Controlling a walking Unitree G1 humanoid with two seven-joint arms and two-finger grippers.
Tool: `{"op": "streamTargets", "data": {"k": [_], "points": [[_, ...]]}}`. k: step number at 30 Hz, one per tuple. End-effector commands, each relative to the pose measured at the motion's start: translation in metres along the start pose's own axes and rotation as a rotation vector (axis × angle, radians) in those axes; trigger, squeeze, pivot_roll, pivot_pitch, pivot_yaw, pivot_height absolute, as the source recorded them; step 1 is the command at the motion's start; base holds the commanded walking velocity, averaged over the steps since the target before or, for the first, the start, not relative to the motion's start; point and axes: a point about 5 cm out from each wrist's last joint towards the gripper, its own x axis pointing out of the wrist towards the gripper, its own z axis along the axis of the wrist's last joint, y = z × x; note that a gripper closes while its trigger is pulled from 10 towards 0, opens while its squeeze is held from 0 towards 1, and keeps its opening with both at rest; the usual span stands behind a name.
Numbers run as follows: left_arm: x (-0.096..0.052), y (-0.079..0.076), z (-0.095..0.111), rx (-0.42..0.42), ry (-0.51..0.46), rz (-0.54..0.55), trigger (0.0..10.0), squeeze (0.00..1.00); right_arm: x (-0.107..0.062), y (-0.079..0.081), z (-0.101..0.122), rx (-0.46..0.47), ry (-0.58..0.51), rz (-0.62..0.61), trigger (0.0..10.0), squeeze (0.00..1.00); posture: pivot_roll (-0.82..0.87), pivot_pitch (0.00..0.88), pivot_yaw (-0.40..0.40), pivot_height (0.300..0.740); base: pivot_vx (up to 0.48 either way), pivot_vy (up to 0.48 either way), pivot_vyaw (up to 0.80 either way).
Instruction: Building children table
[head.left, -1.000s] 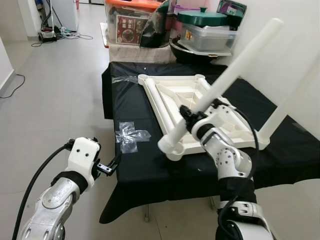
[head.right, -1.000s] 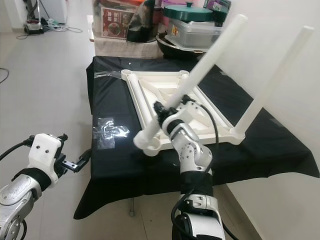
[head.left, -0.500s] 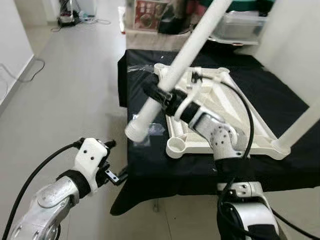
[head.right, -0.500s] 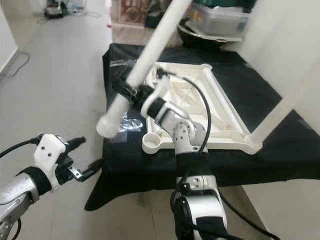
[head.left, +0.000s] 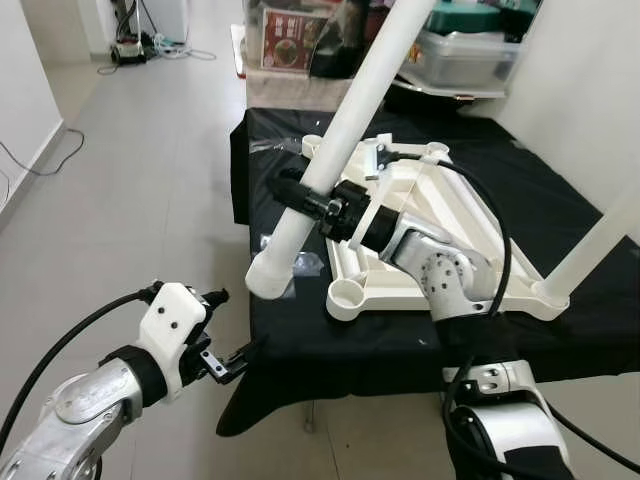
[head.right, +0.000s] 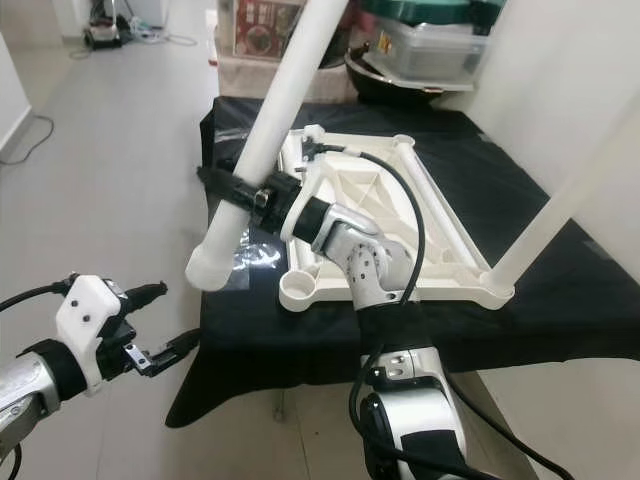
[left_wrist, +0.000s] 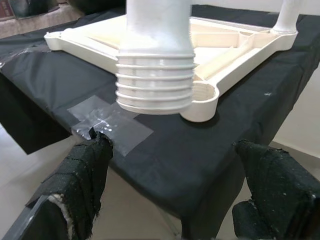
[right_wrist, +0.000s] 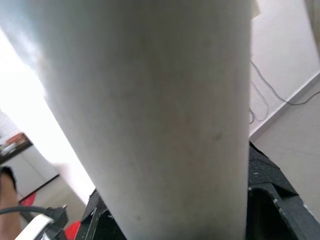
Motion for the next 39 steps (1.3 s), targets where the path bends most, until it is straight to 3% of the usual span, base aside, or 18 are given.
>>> {"op": "streamTargets", "data": {"k": [1,13,15,23,33,34,35,36,37,38,39], "points": [[-0.001,-0.001,-0.002,-0.009,0.021,-0.006,10.0,0.0,-0.004,0.001,0.002,-0.026,-0.012,0.022,0.0,0.0,0.14,0.0,-0.134,0.74,0.0,0.0,0.0],[0.006,0.0,-0.002,-0.028,0.004,-0.018,10.0,0.0,-0.002,0.014,-0.005,-0.033,0.017,0.131,0.0,0.0,0.14,0.0,-0.136,0.74,0.0,0.0,0.0],[0.016,0.0,0.002,-0.031,-0.021,-0.04,10.0,0.0,0.002,0.025,-0.012,-0.016,0.021,0.176,0.0,0.0,0.13,0.0,-0.134,0.74,0.0,0.0,0.0],[0.031,-0.006,0.003,-0.051,-0.036,-0.091,10.0,0.0,0.008,0.04,-0.021,0.0,0.027,0.235,0.0,0.0,0.13,0.0,-0.123,0.74,0.0,0.0,0.0],[0.032,-0.01,-0.008,-0.069,0.006,-0.093,9.9,0.0,0.01,0.046,-0.02,0.001,0.012,0.245,0.0,0.0,0.12,0.0,-0.121,0.74,0.0,0.0,0.0],[0.032,-0.01,-0.01,-0.07,0.013,-0.089,7.1,0.0,0.011,0.047,-0.018,-0.004,0.005,0.246,0.0,0.0,0.12,0.0,-0.121,0.74,0.0,0.0,0.0],[0.032,-0.01,-0.011,-0.071,0.017,-0.086,5.1,0.0,0.012,0.048,-0.017,-0.007,0.0,0.247,0.0,0.0,0.12,0.0,-0.121,0.74,0.0,0.0,0.0],[0.032,-0.01,-0.011,-0.071,0.017,-0.086,5.1,0.0,0.012,0.048,-0.017,-0.007,0.0,0.247,0.0,0.0,0.12,0.0,-0.121,0.74,0.0,0.0,0.0],[0.032,-0.009,-0.011,-0.074,0.014,-0.084,1.8,0.0,0.012,0.049,-0.016,-0.011,-0.004,0.248,0.0,0.0,0.12,0.0,-0.121,0.74,0.0,0.0,0.0],[0.032,-0.009,-0.011,-0.074,0.014,-0.084,1.8,0.0,0.012,0.049,-0.016,-0.011,-0.004,0.248,0.0,0.0,0.12,0.0,-0.121,0.74,0.0,0.0,0.0],[0.032,-0.008,-0.01,-0.07,0.006,-0.078,0.0,0.0,0.013,0.049,-0.015,-0.013,-0.006,0.248,0.0,0.0,0.12,0.0,-0.121,0.74,0.0,0.0,0.0]]}}
